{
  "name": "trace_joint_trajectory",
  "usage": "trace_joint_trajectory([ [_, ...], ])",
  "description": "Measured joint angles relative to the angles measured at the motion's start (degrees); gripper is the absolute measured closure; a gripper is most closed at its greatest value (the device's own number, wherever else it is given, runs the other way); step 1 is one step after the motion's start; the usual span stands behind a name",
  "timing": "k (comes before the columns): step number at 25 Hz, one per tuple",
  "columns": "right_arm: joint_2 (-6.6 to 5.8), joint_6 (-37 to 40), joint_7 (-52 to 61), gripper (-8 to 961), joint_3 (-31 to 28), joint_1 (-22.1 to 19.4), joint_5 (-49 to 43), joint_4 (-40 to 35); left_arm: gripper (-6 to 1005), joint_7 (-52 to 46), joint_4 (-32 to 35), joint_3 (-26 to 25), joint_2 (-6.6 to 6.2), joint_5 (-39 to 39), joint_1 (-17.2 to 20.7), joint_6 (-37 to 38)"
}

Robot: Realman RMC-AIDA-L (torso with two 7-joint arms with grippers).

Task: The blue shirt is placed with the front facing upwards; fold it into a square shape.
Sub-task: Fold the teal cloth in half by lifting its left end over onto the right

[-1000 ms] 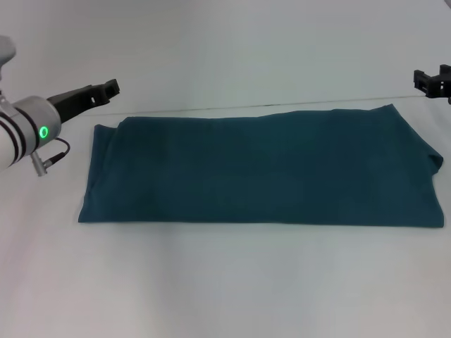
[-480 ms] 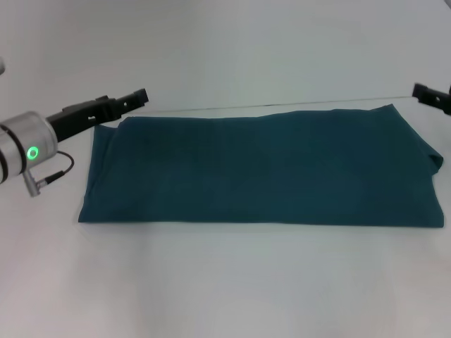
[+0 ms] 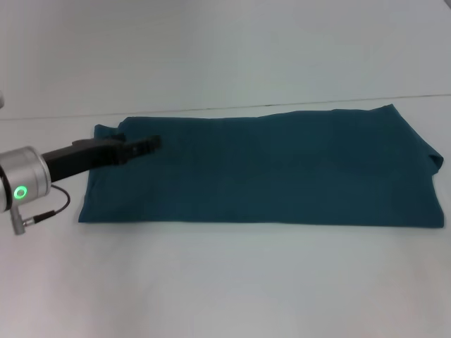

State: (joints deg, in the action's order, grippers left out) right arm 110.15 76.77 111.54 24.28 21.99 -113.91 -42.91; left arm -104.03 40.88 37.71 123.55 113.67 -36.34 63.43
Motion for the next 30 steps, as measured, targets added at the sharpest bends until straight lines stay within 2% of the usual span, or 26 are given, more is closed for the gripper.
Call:
trace_joint_trajectory([
  [1,-0.96,1.88,3.24,29,-0.25,-0.53,-2.63,-0.04,60,0.02,0.14,0.03,0.02,0.01,0.18,0.26],
  [7,-2.05,2.41,8.93,46,-0.39,-0.51,-8.35,-0.15,60,0.73,0.82,0.34,0.17,0.38,2.13,1.59],
  [11,-2.8,2.36,13.86,58,-0.22,2.16,-16.24,-0.21,61,0.7,0.85,0.79,0.2,2.23,2.34,1.67],
  [18,-2.79,2.11,16.55,70,-0.01,4.87,-22.29,0.23,61,0.55,0.87,0.64,0.21,3.61,2.61,1.58],
  [30,-2.36,-1.57,16.27,97,0.06,6.48,-23.07,5.74,61,0.68,0.91,0.44,0.11,3.66,2.52,0.31],
])
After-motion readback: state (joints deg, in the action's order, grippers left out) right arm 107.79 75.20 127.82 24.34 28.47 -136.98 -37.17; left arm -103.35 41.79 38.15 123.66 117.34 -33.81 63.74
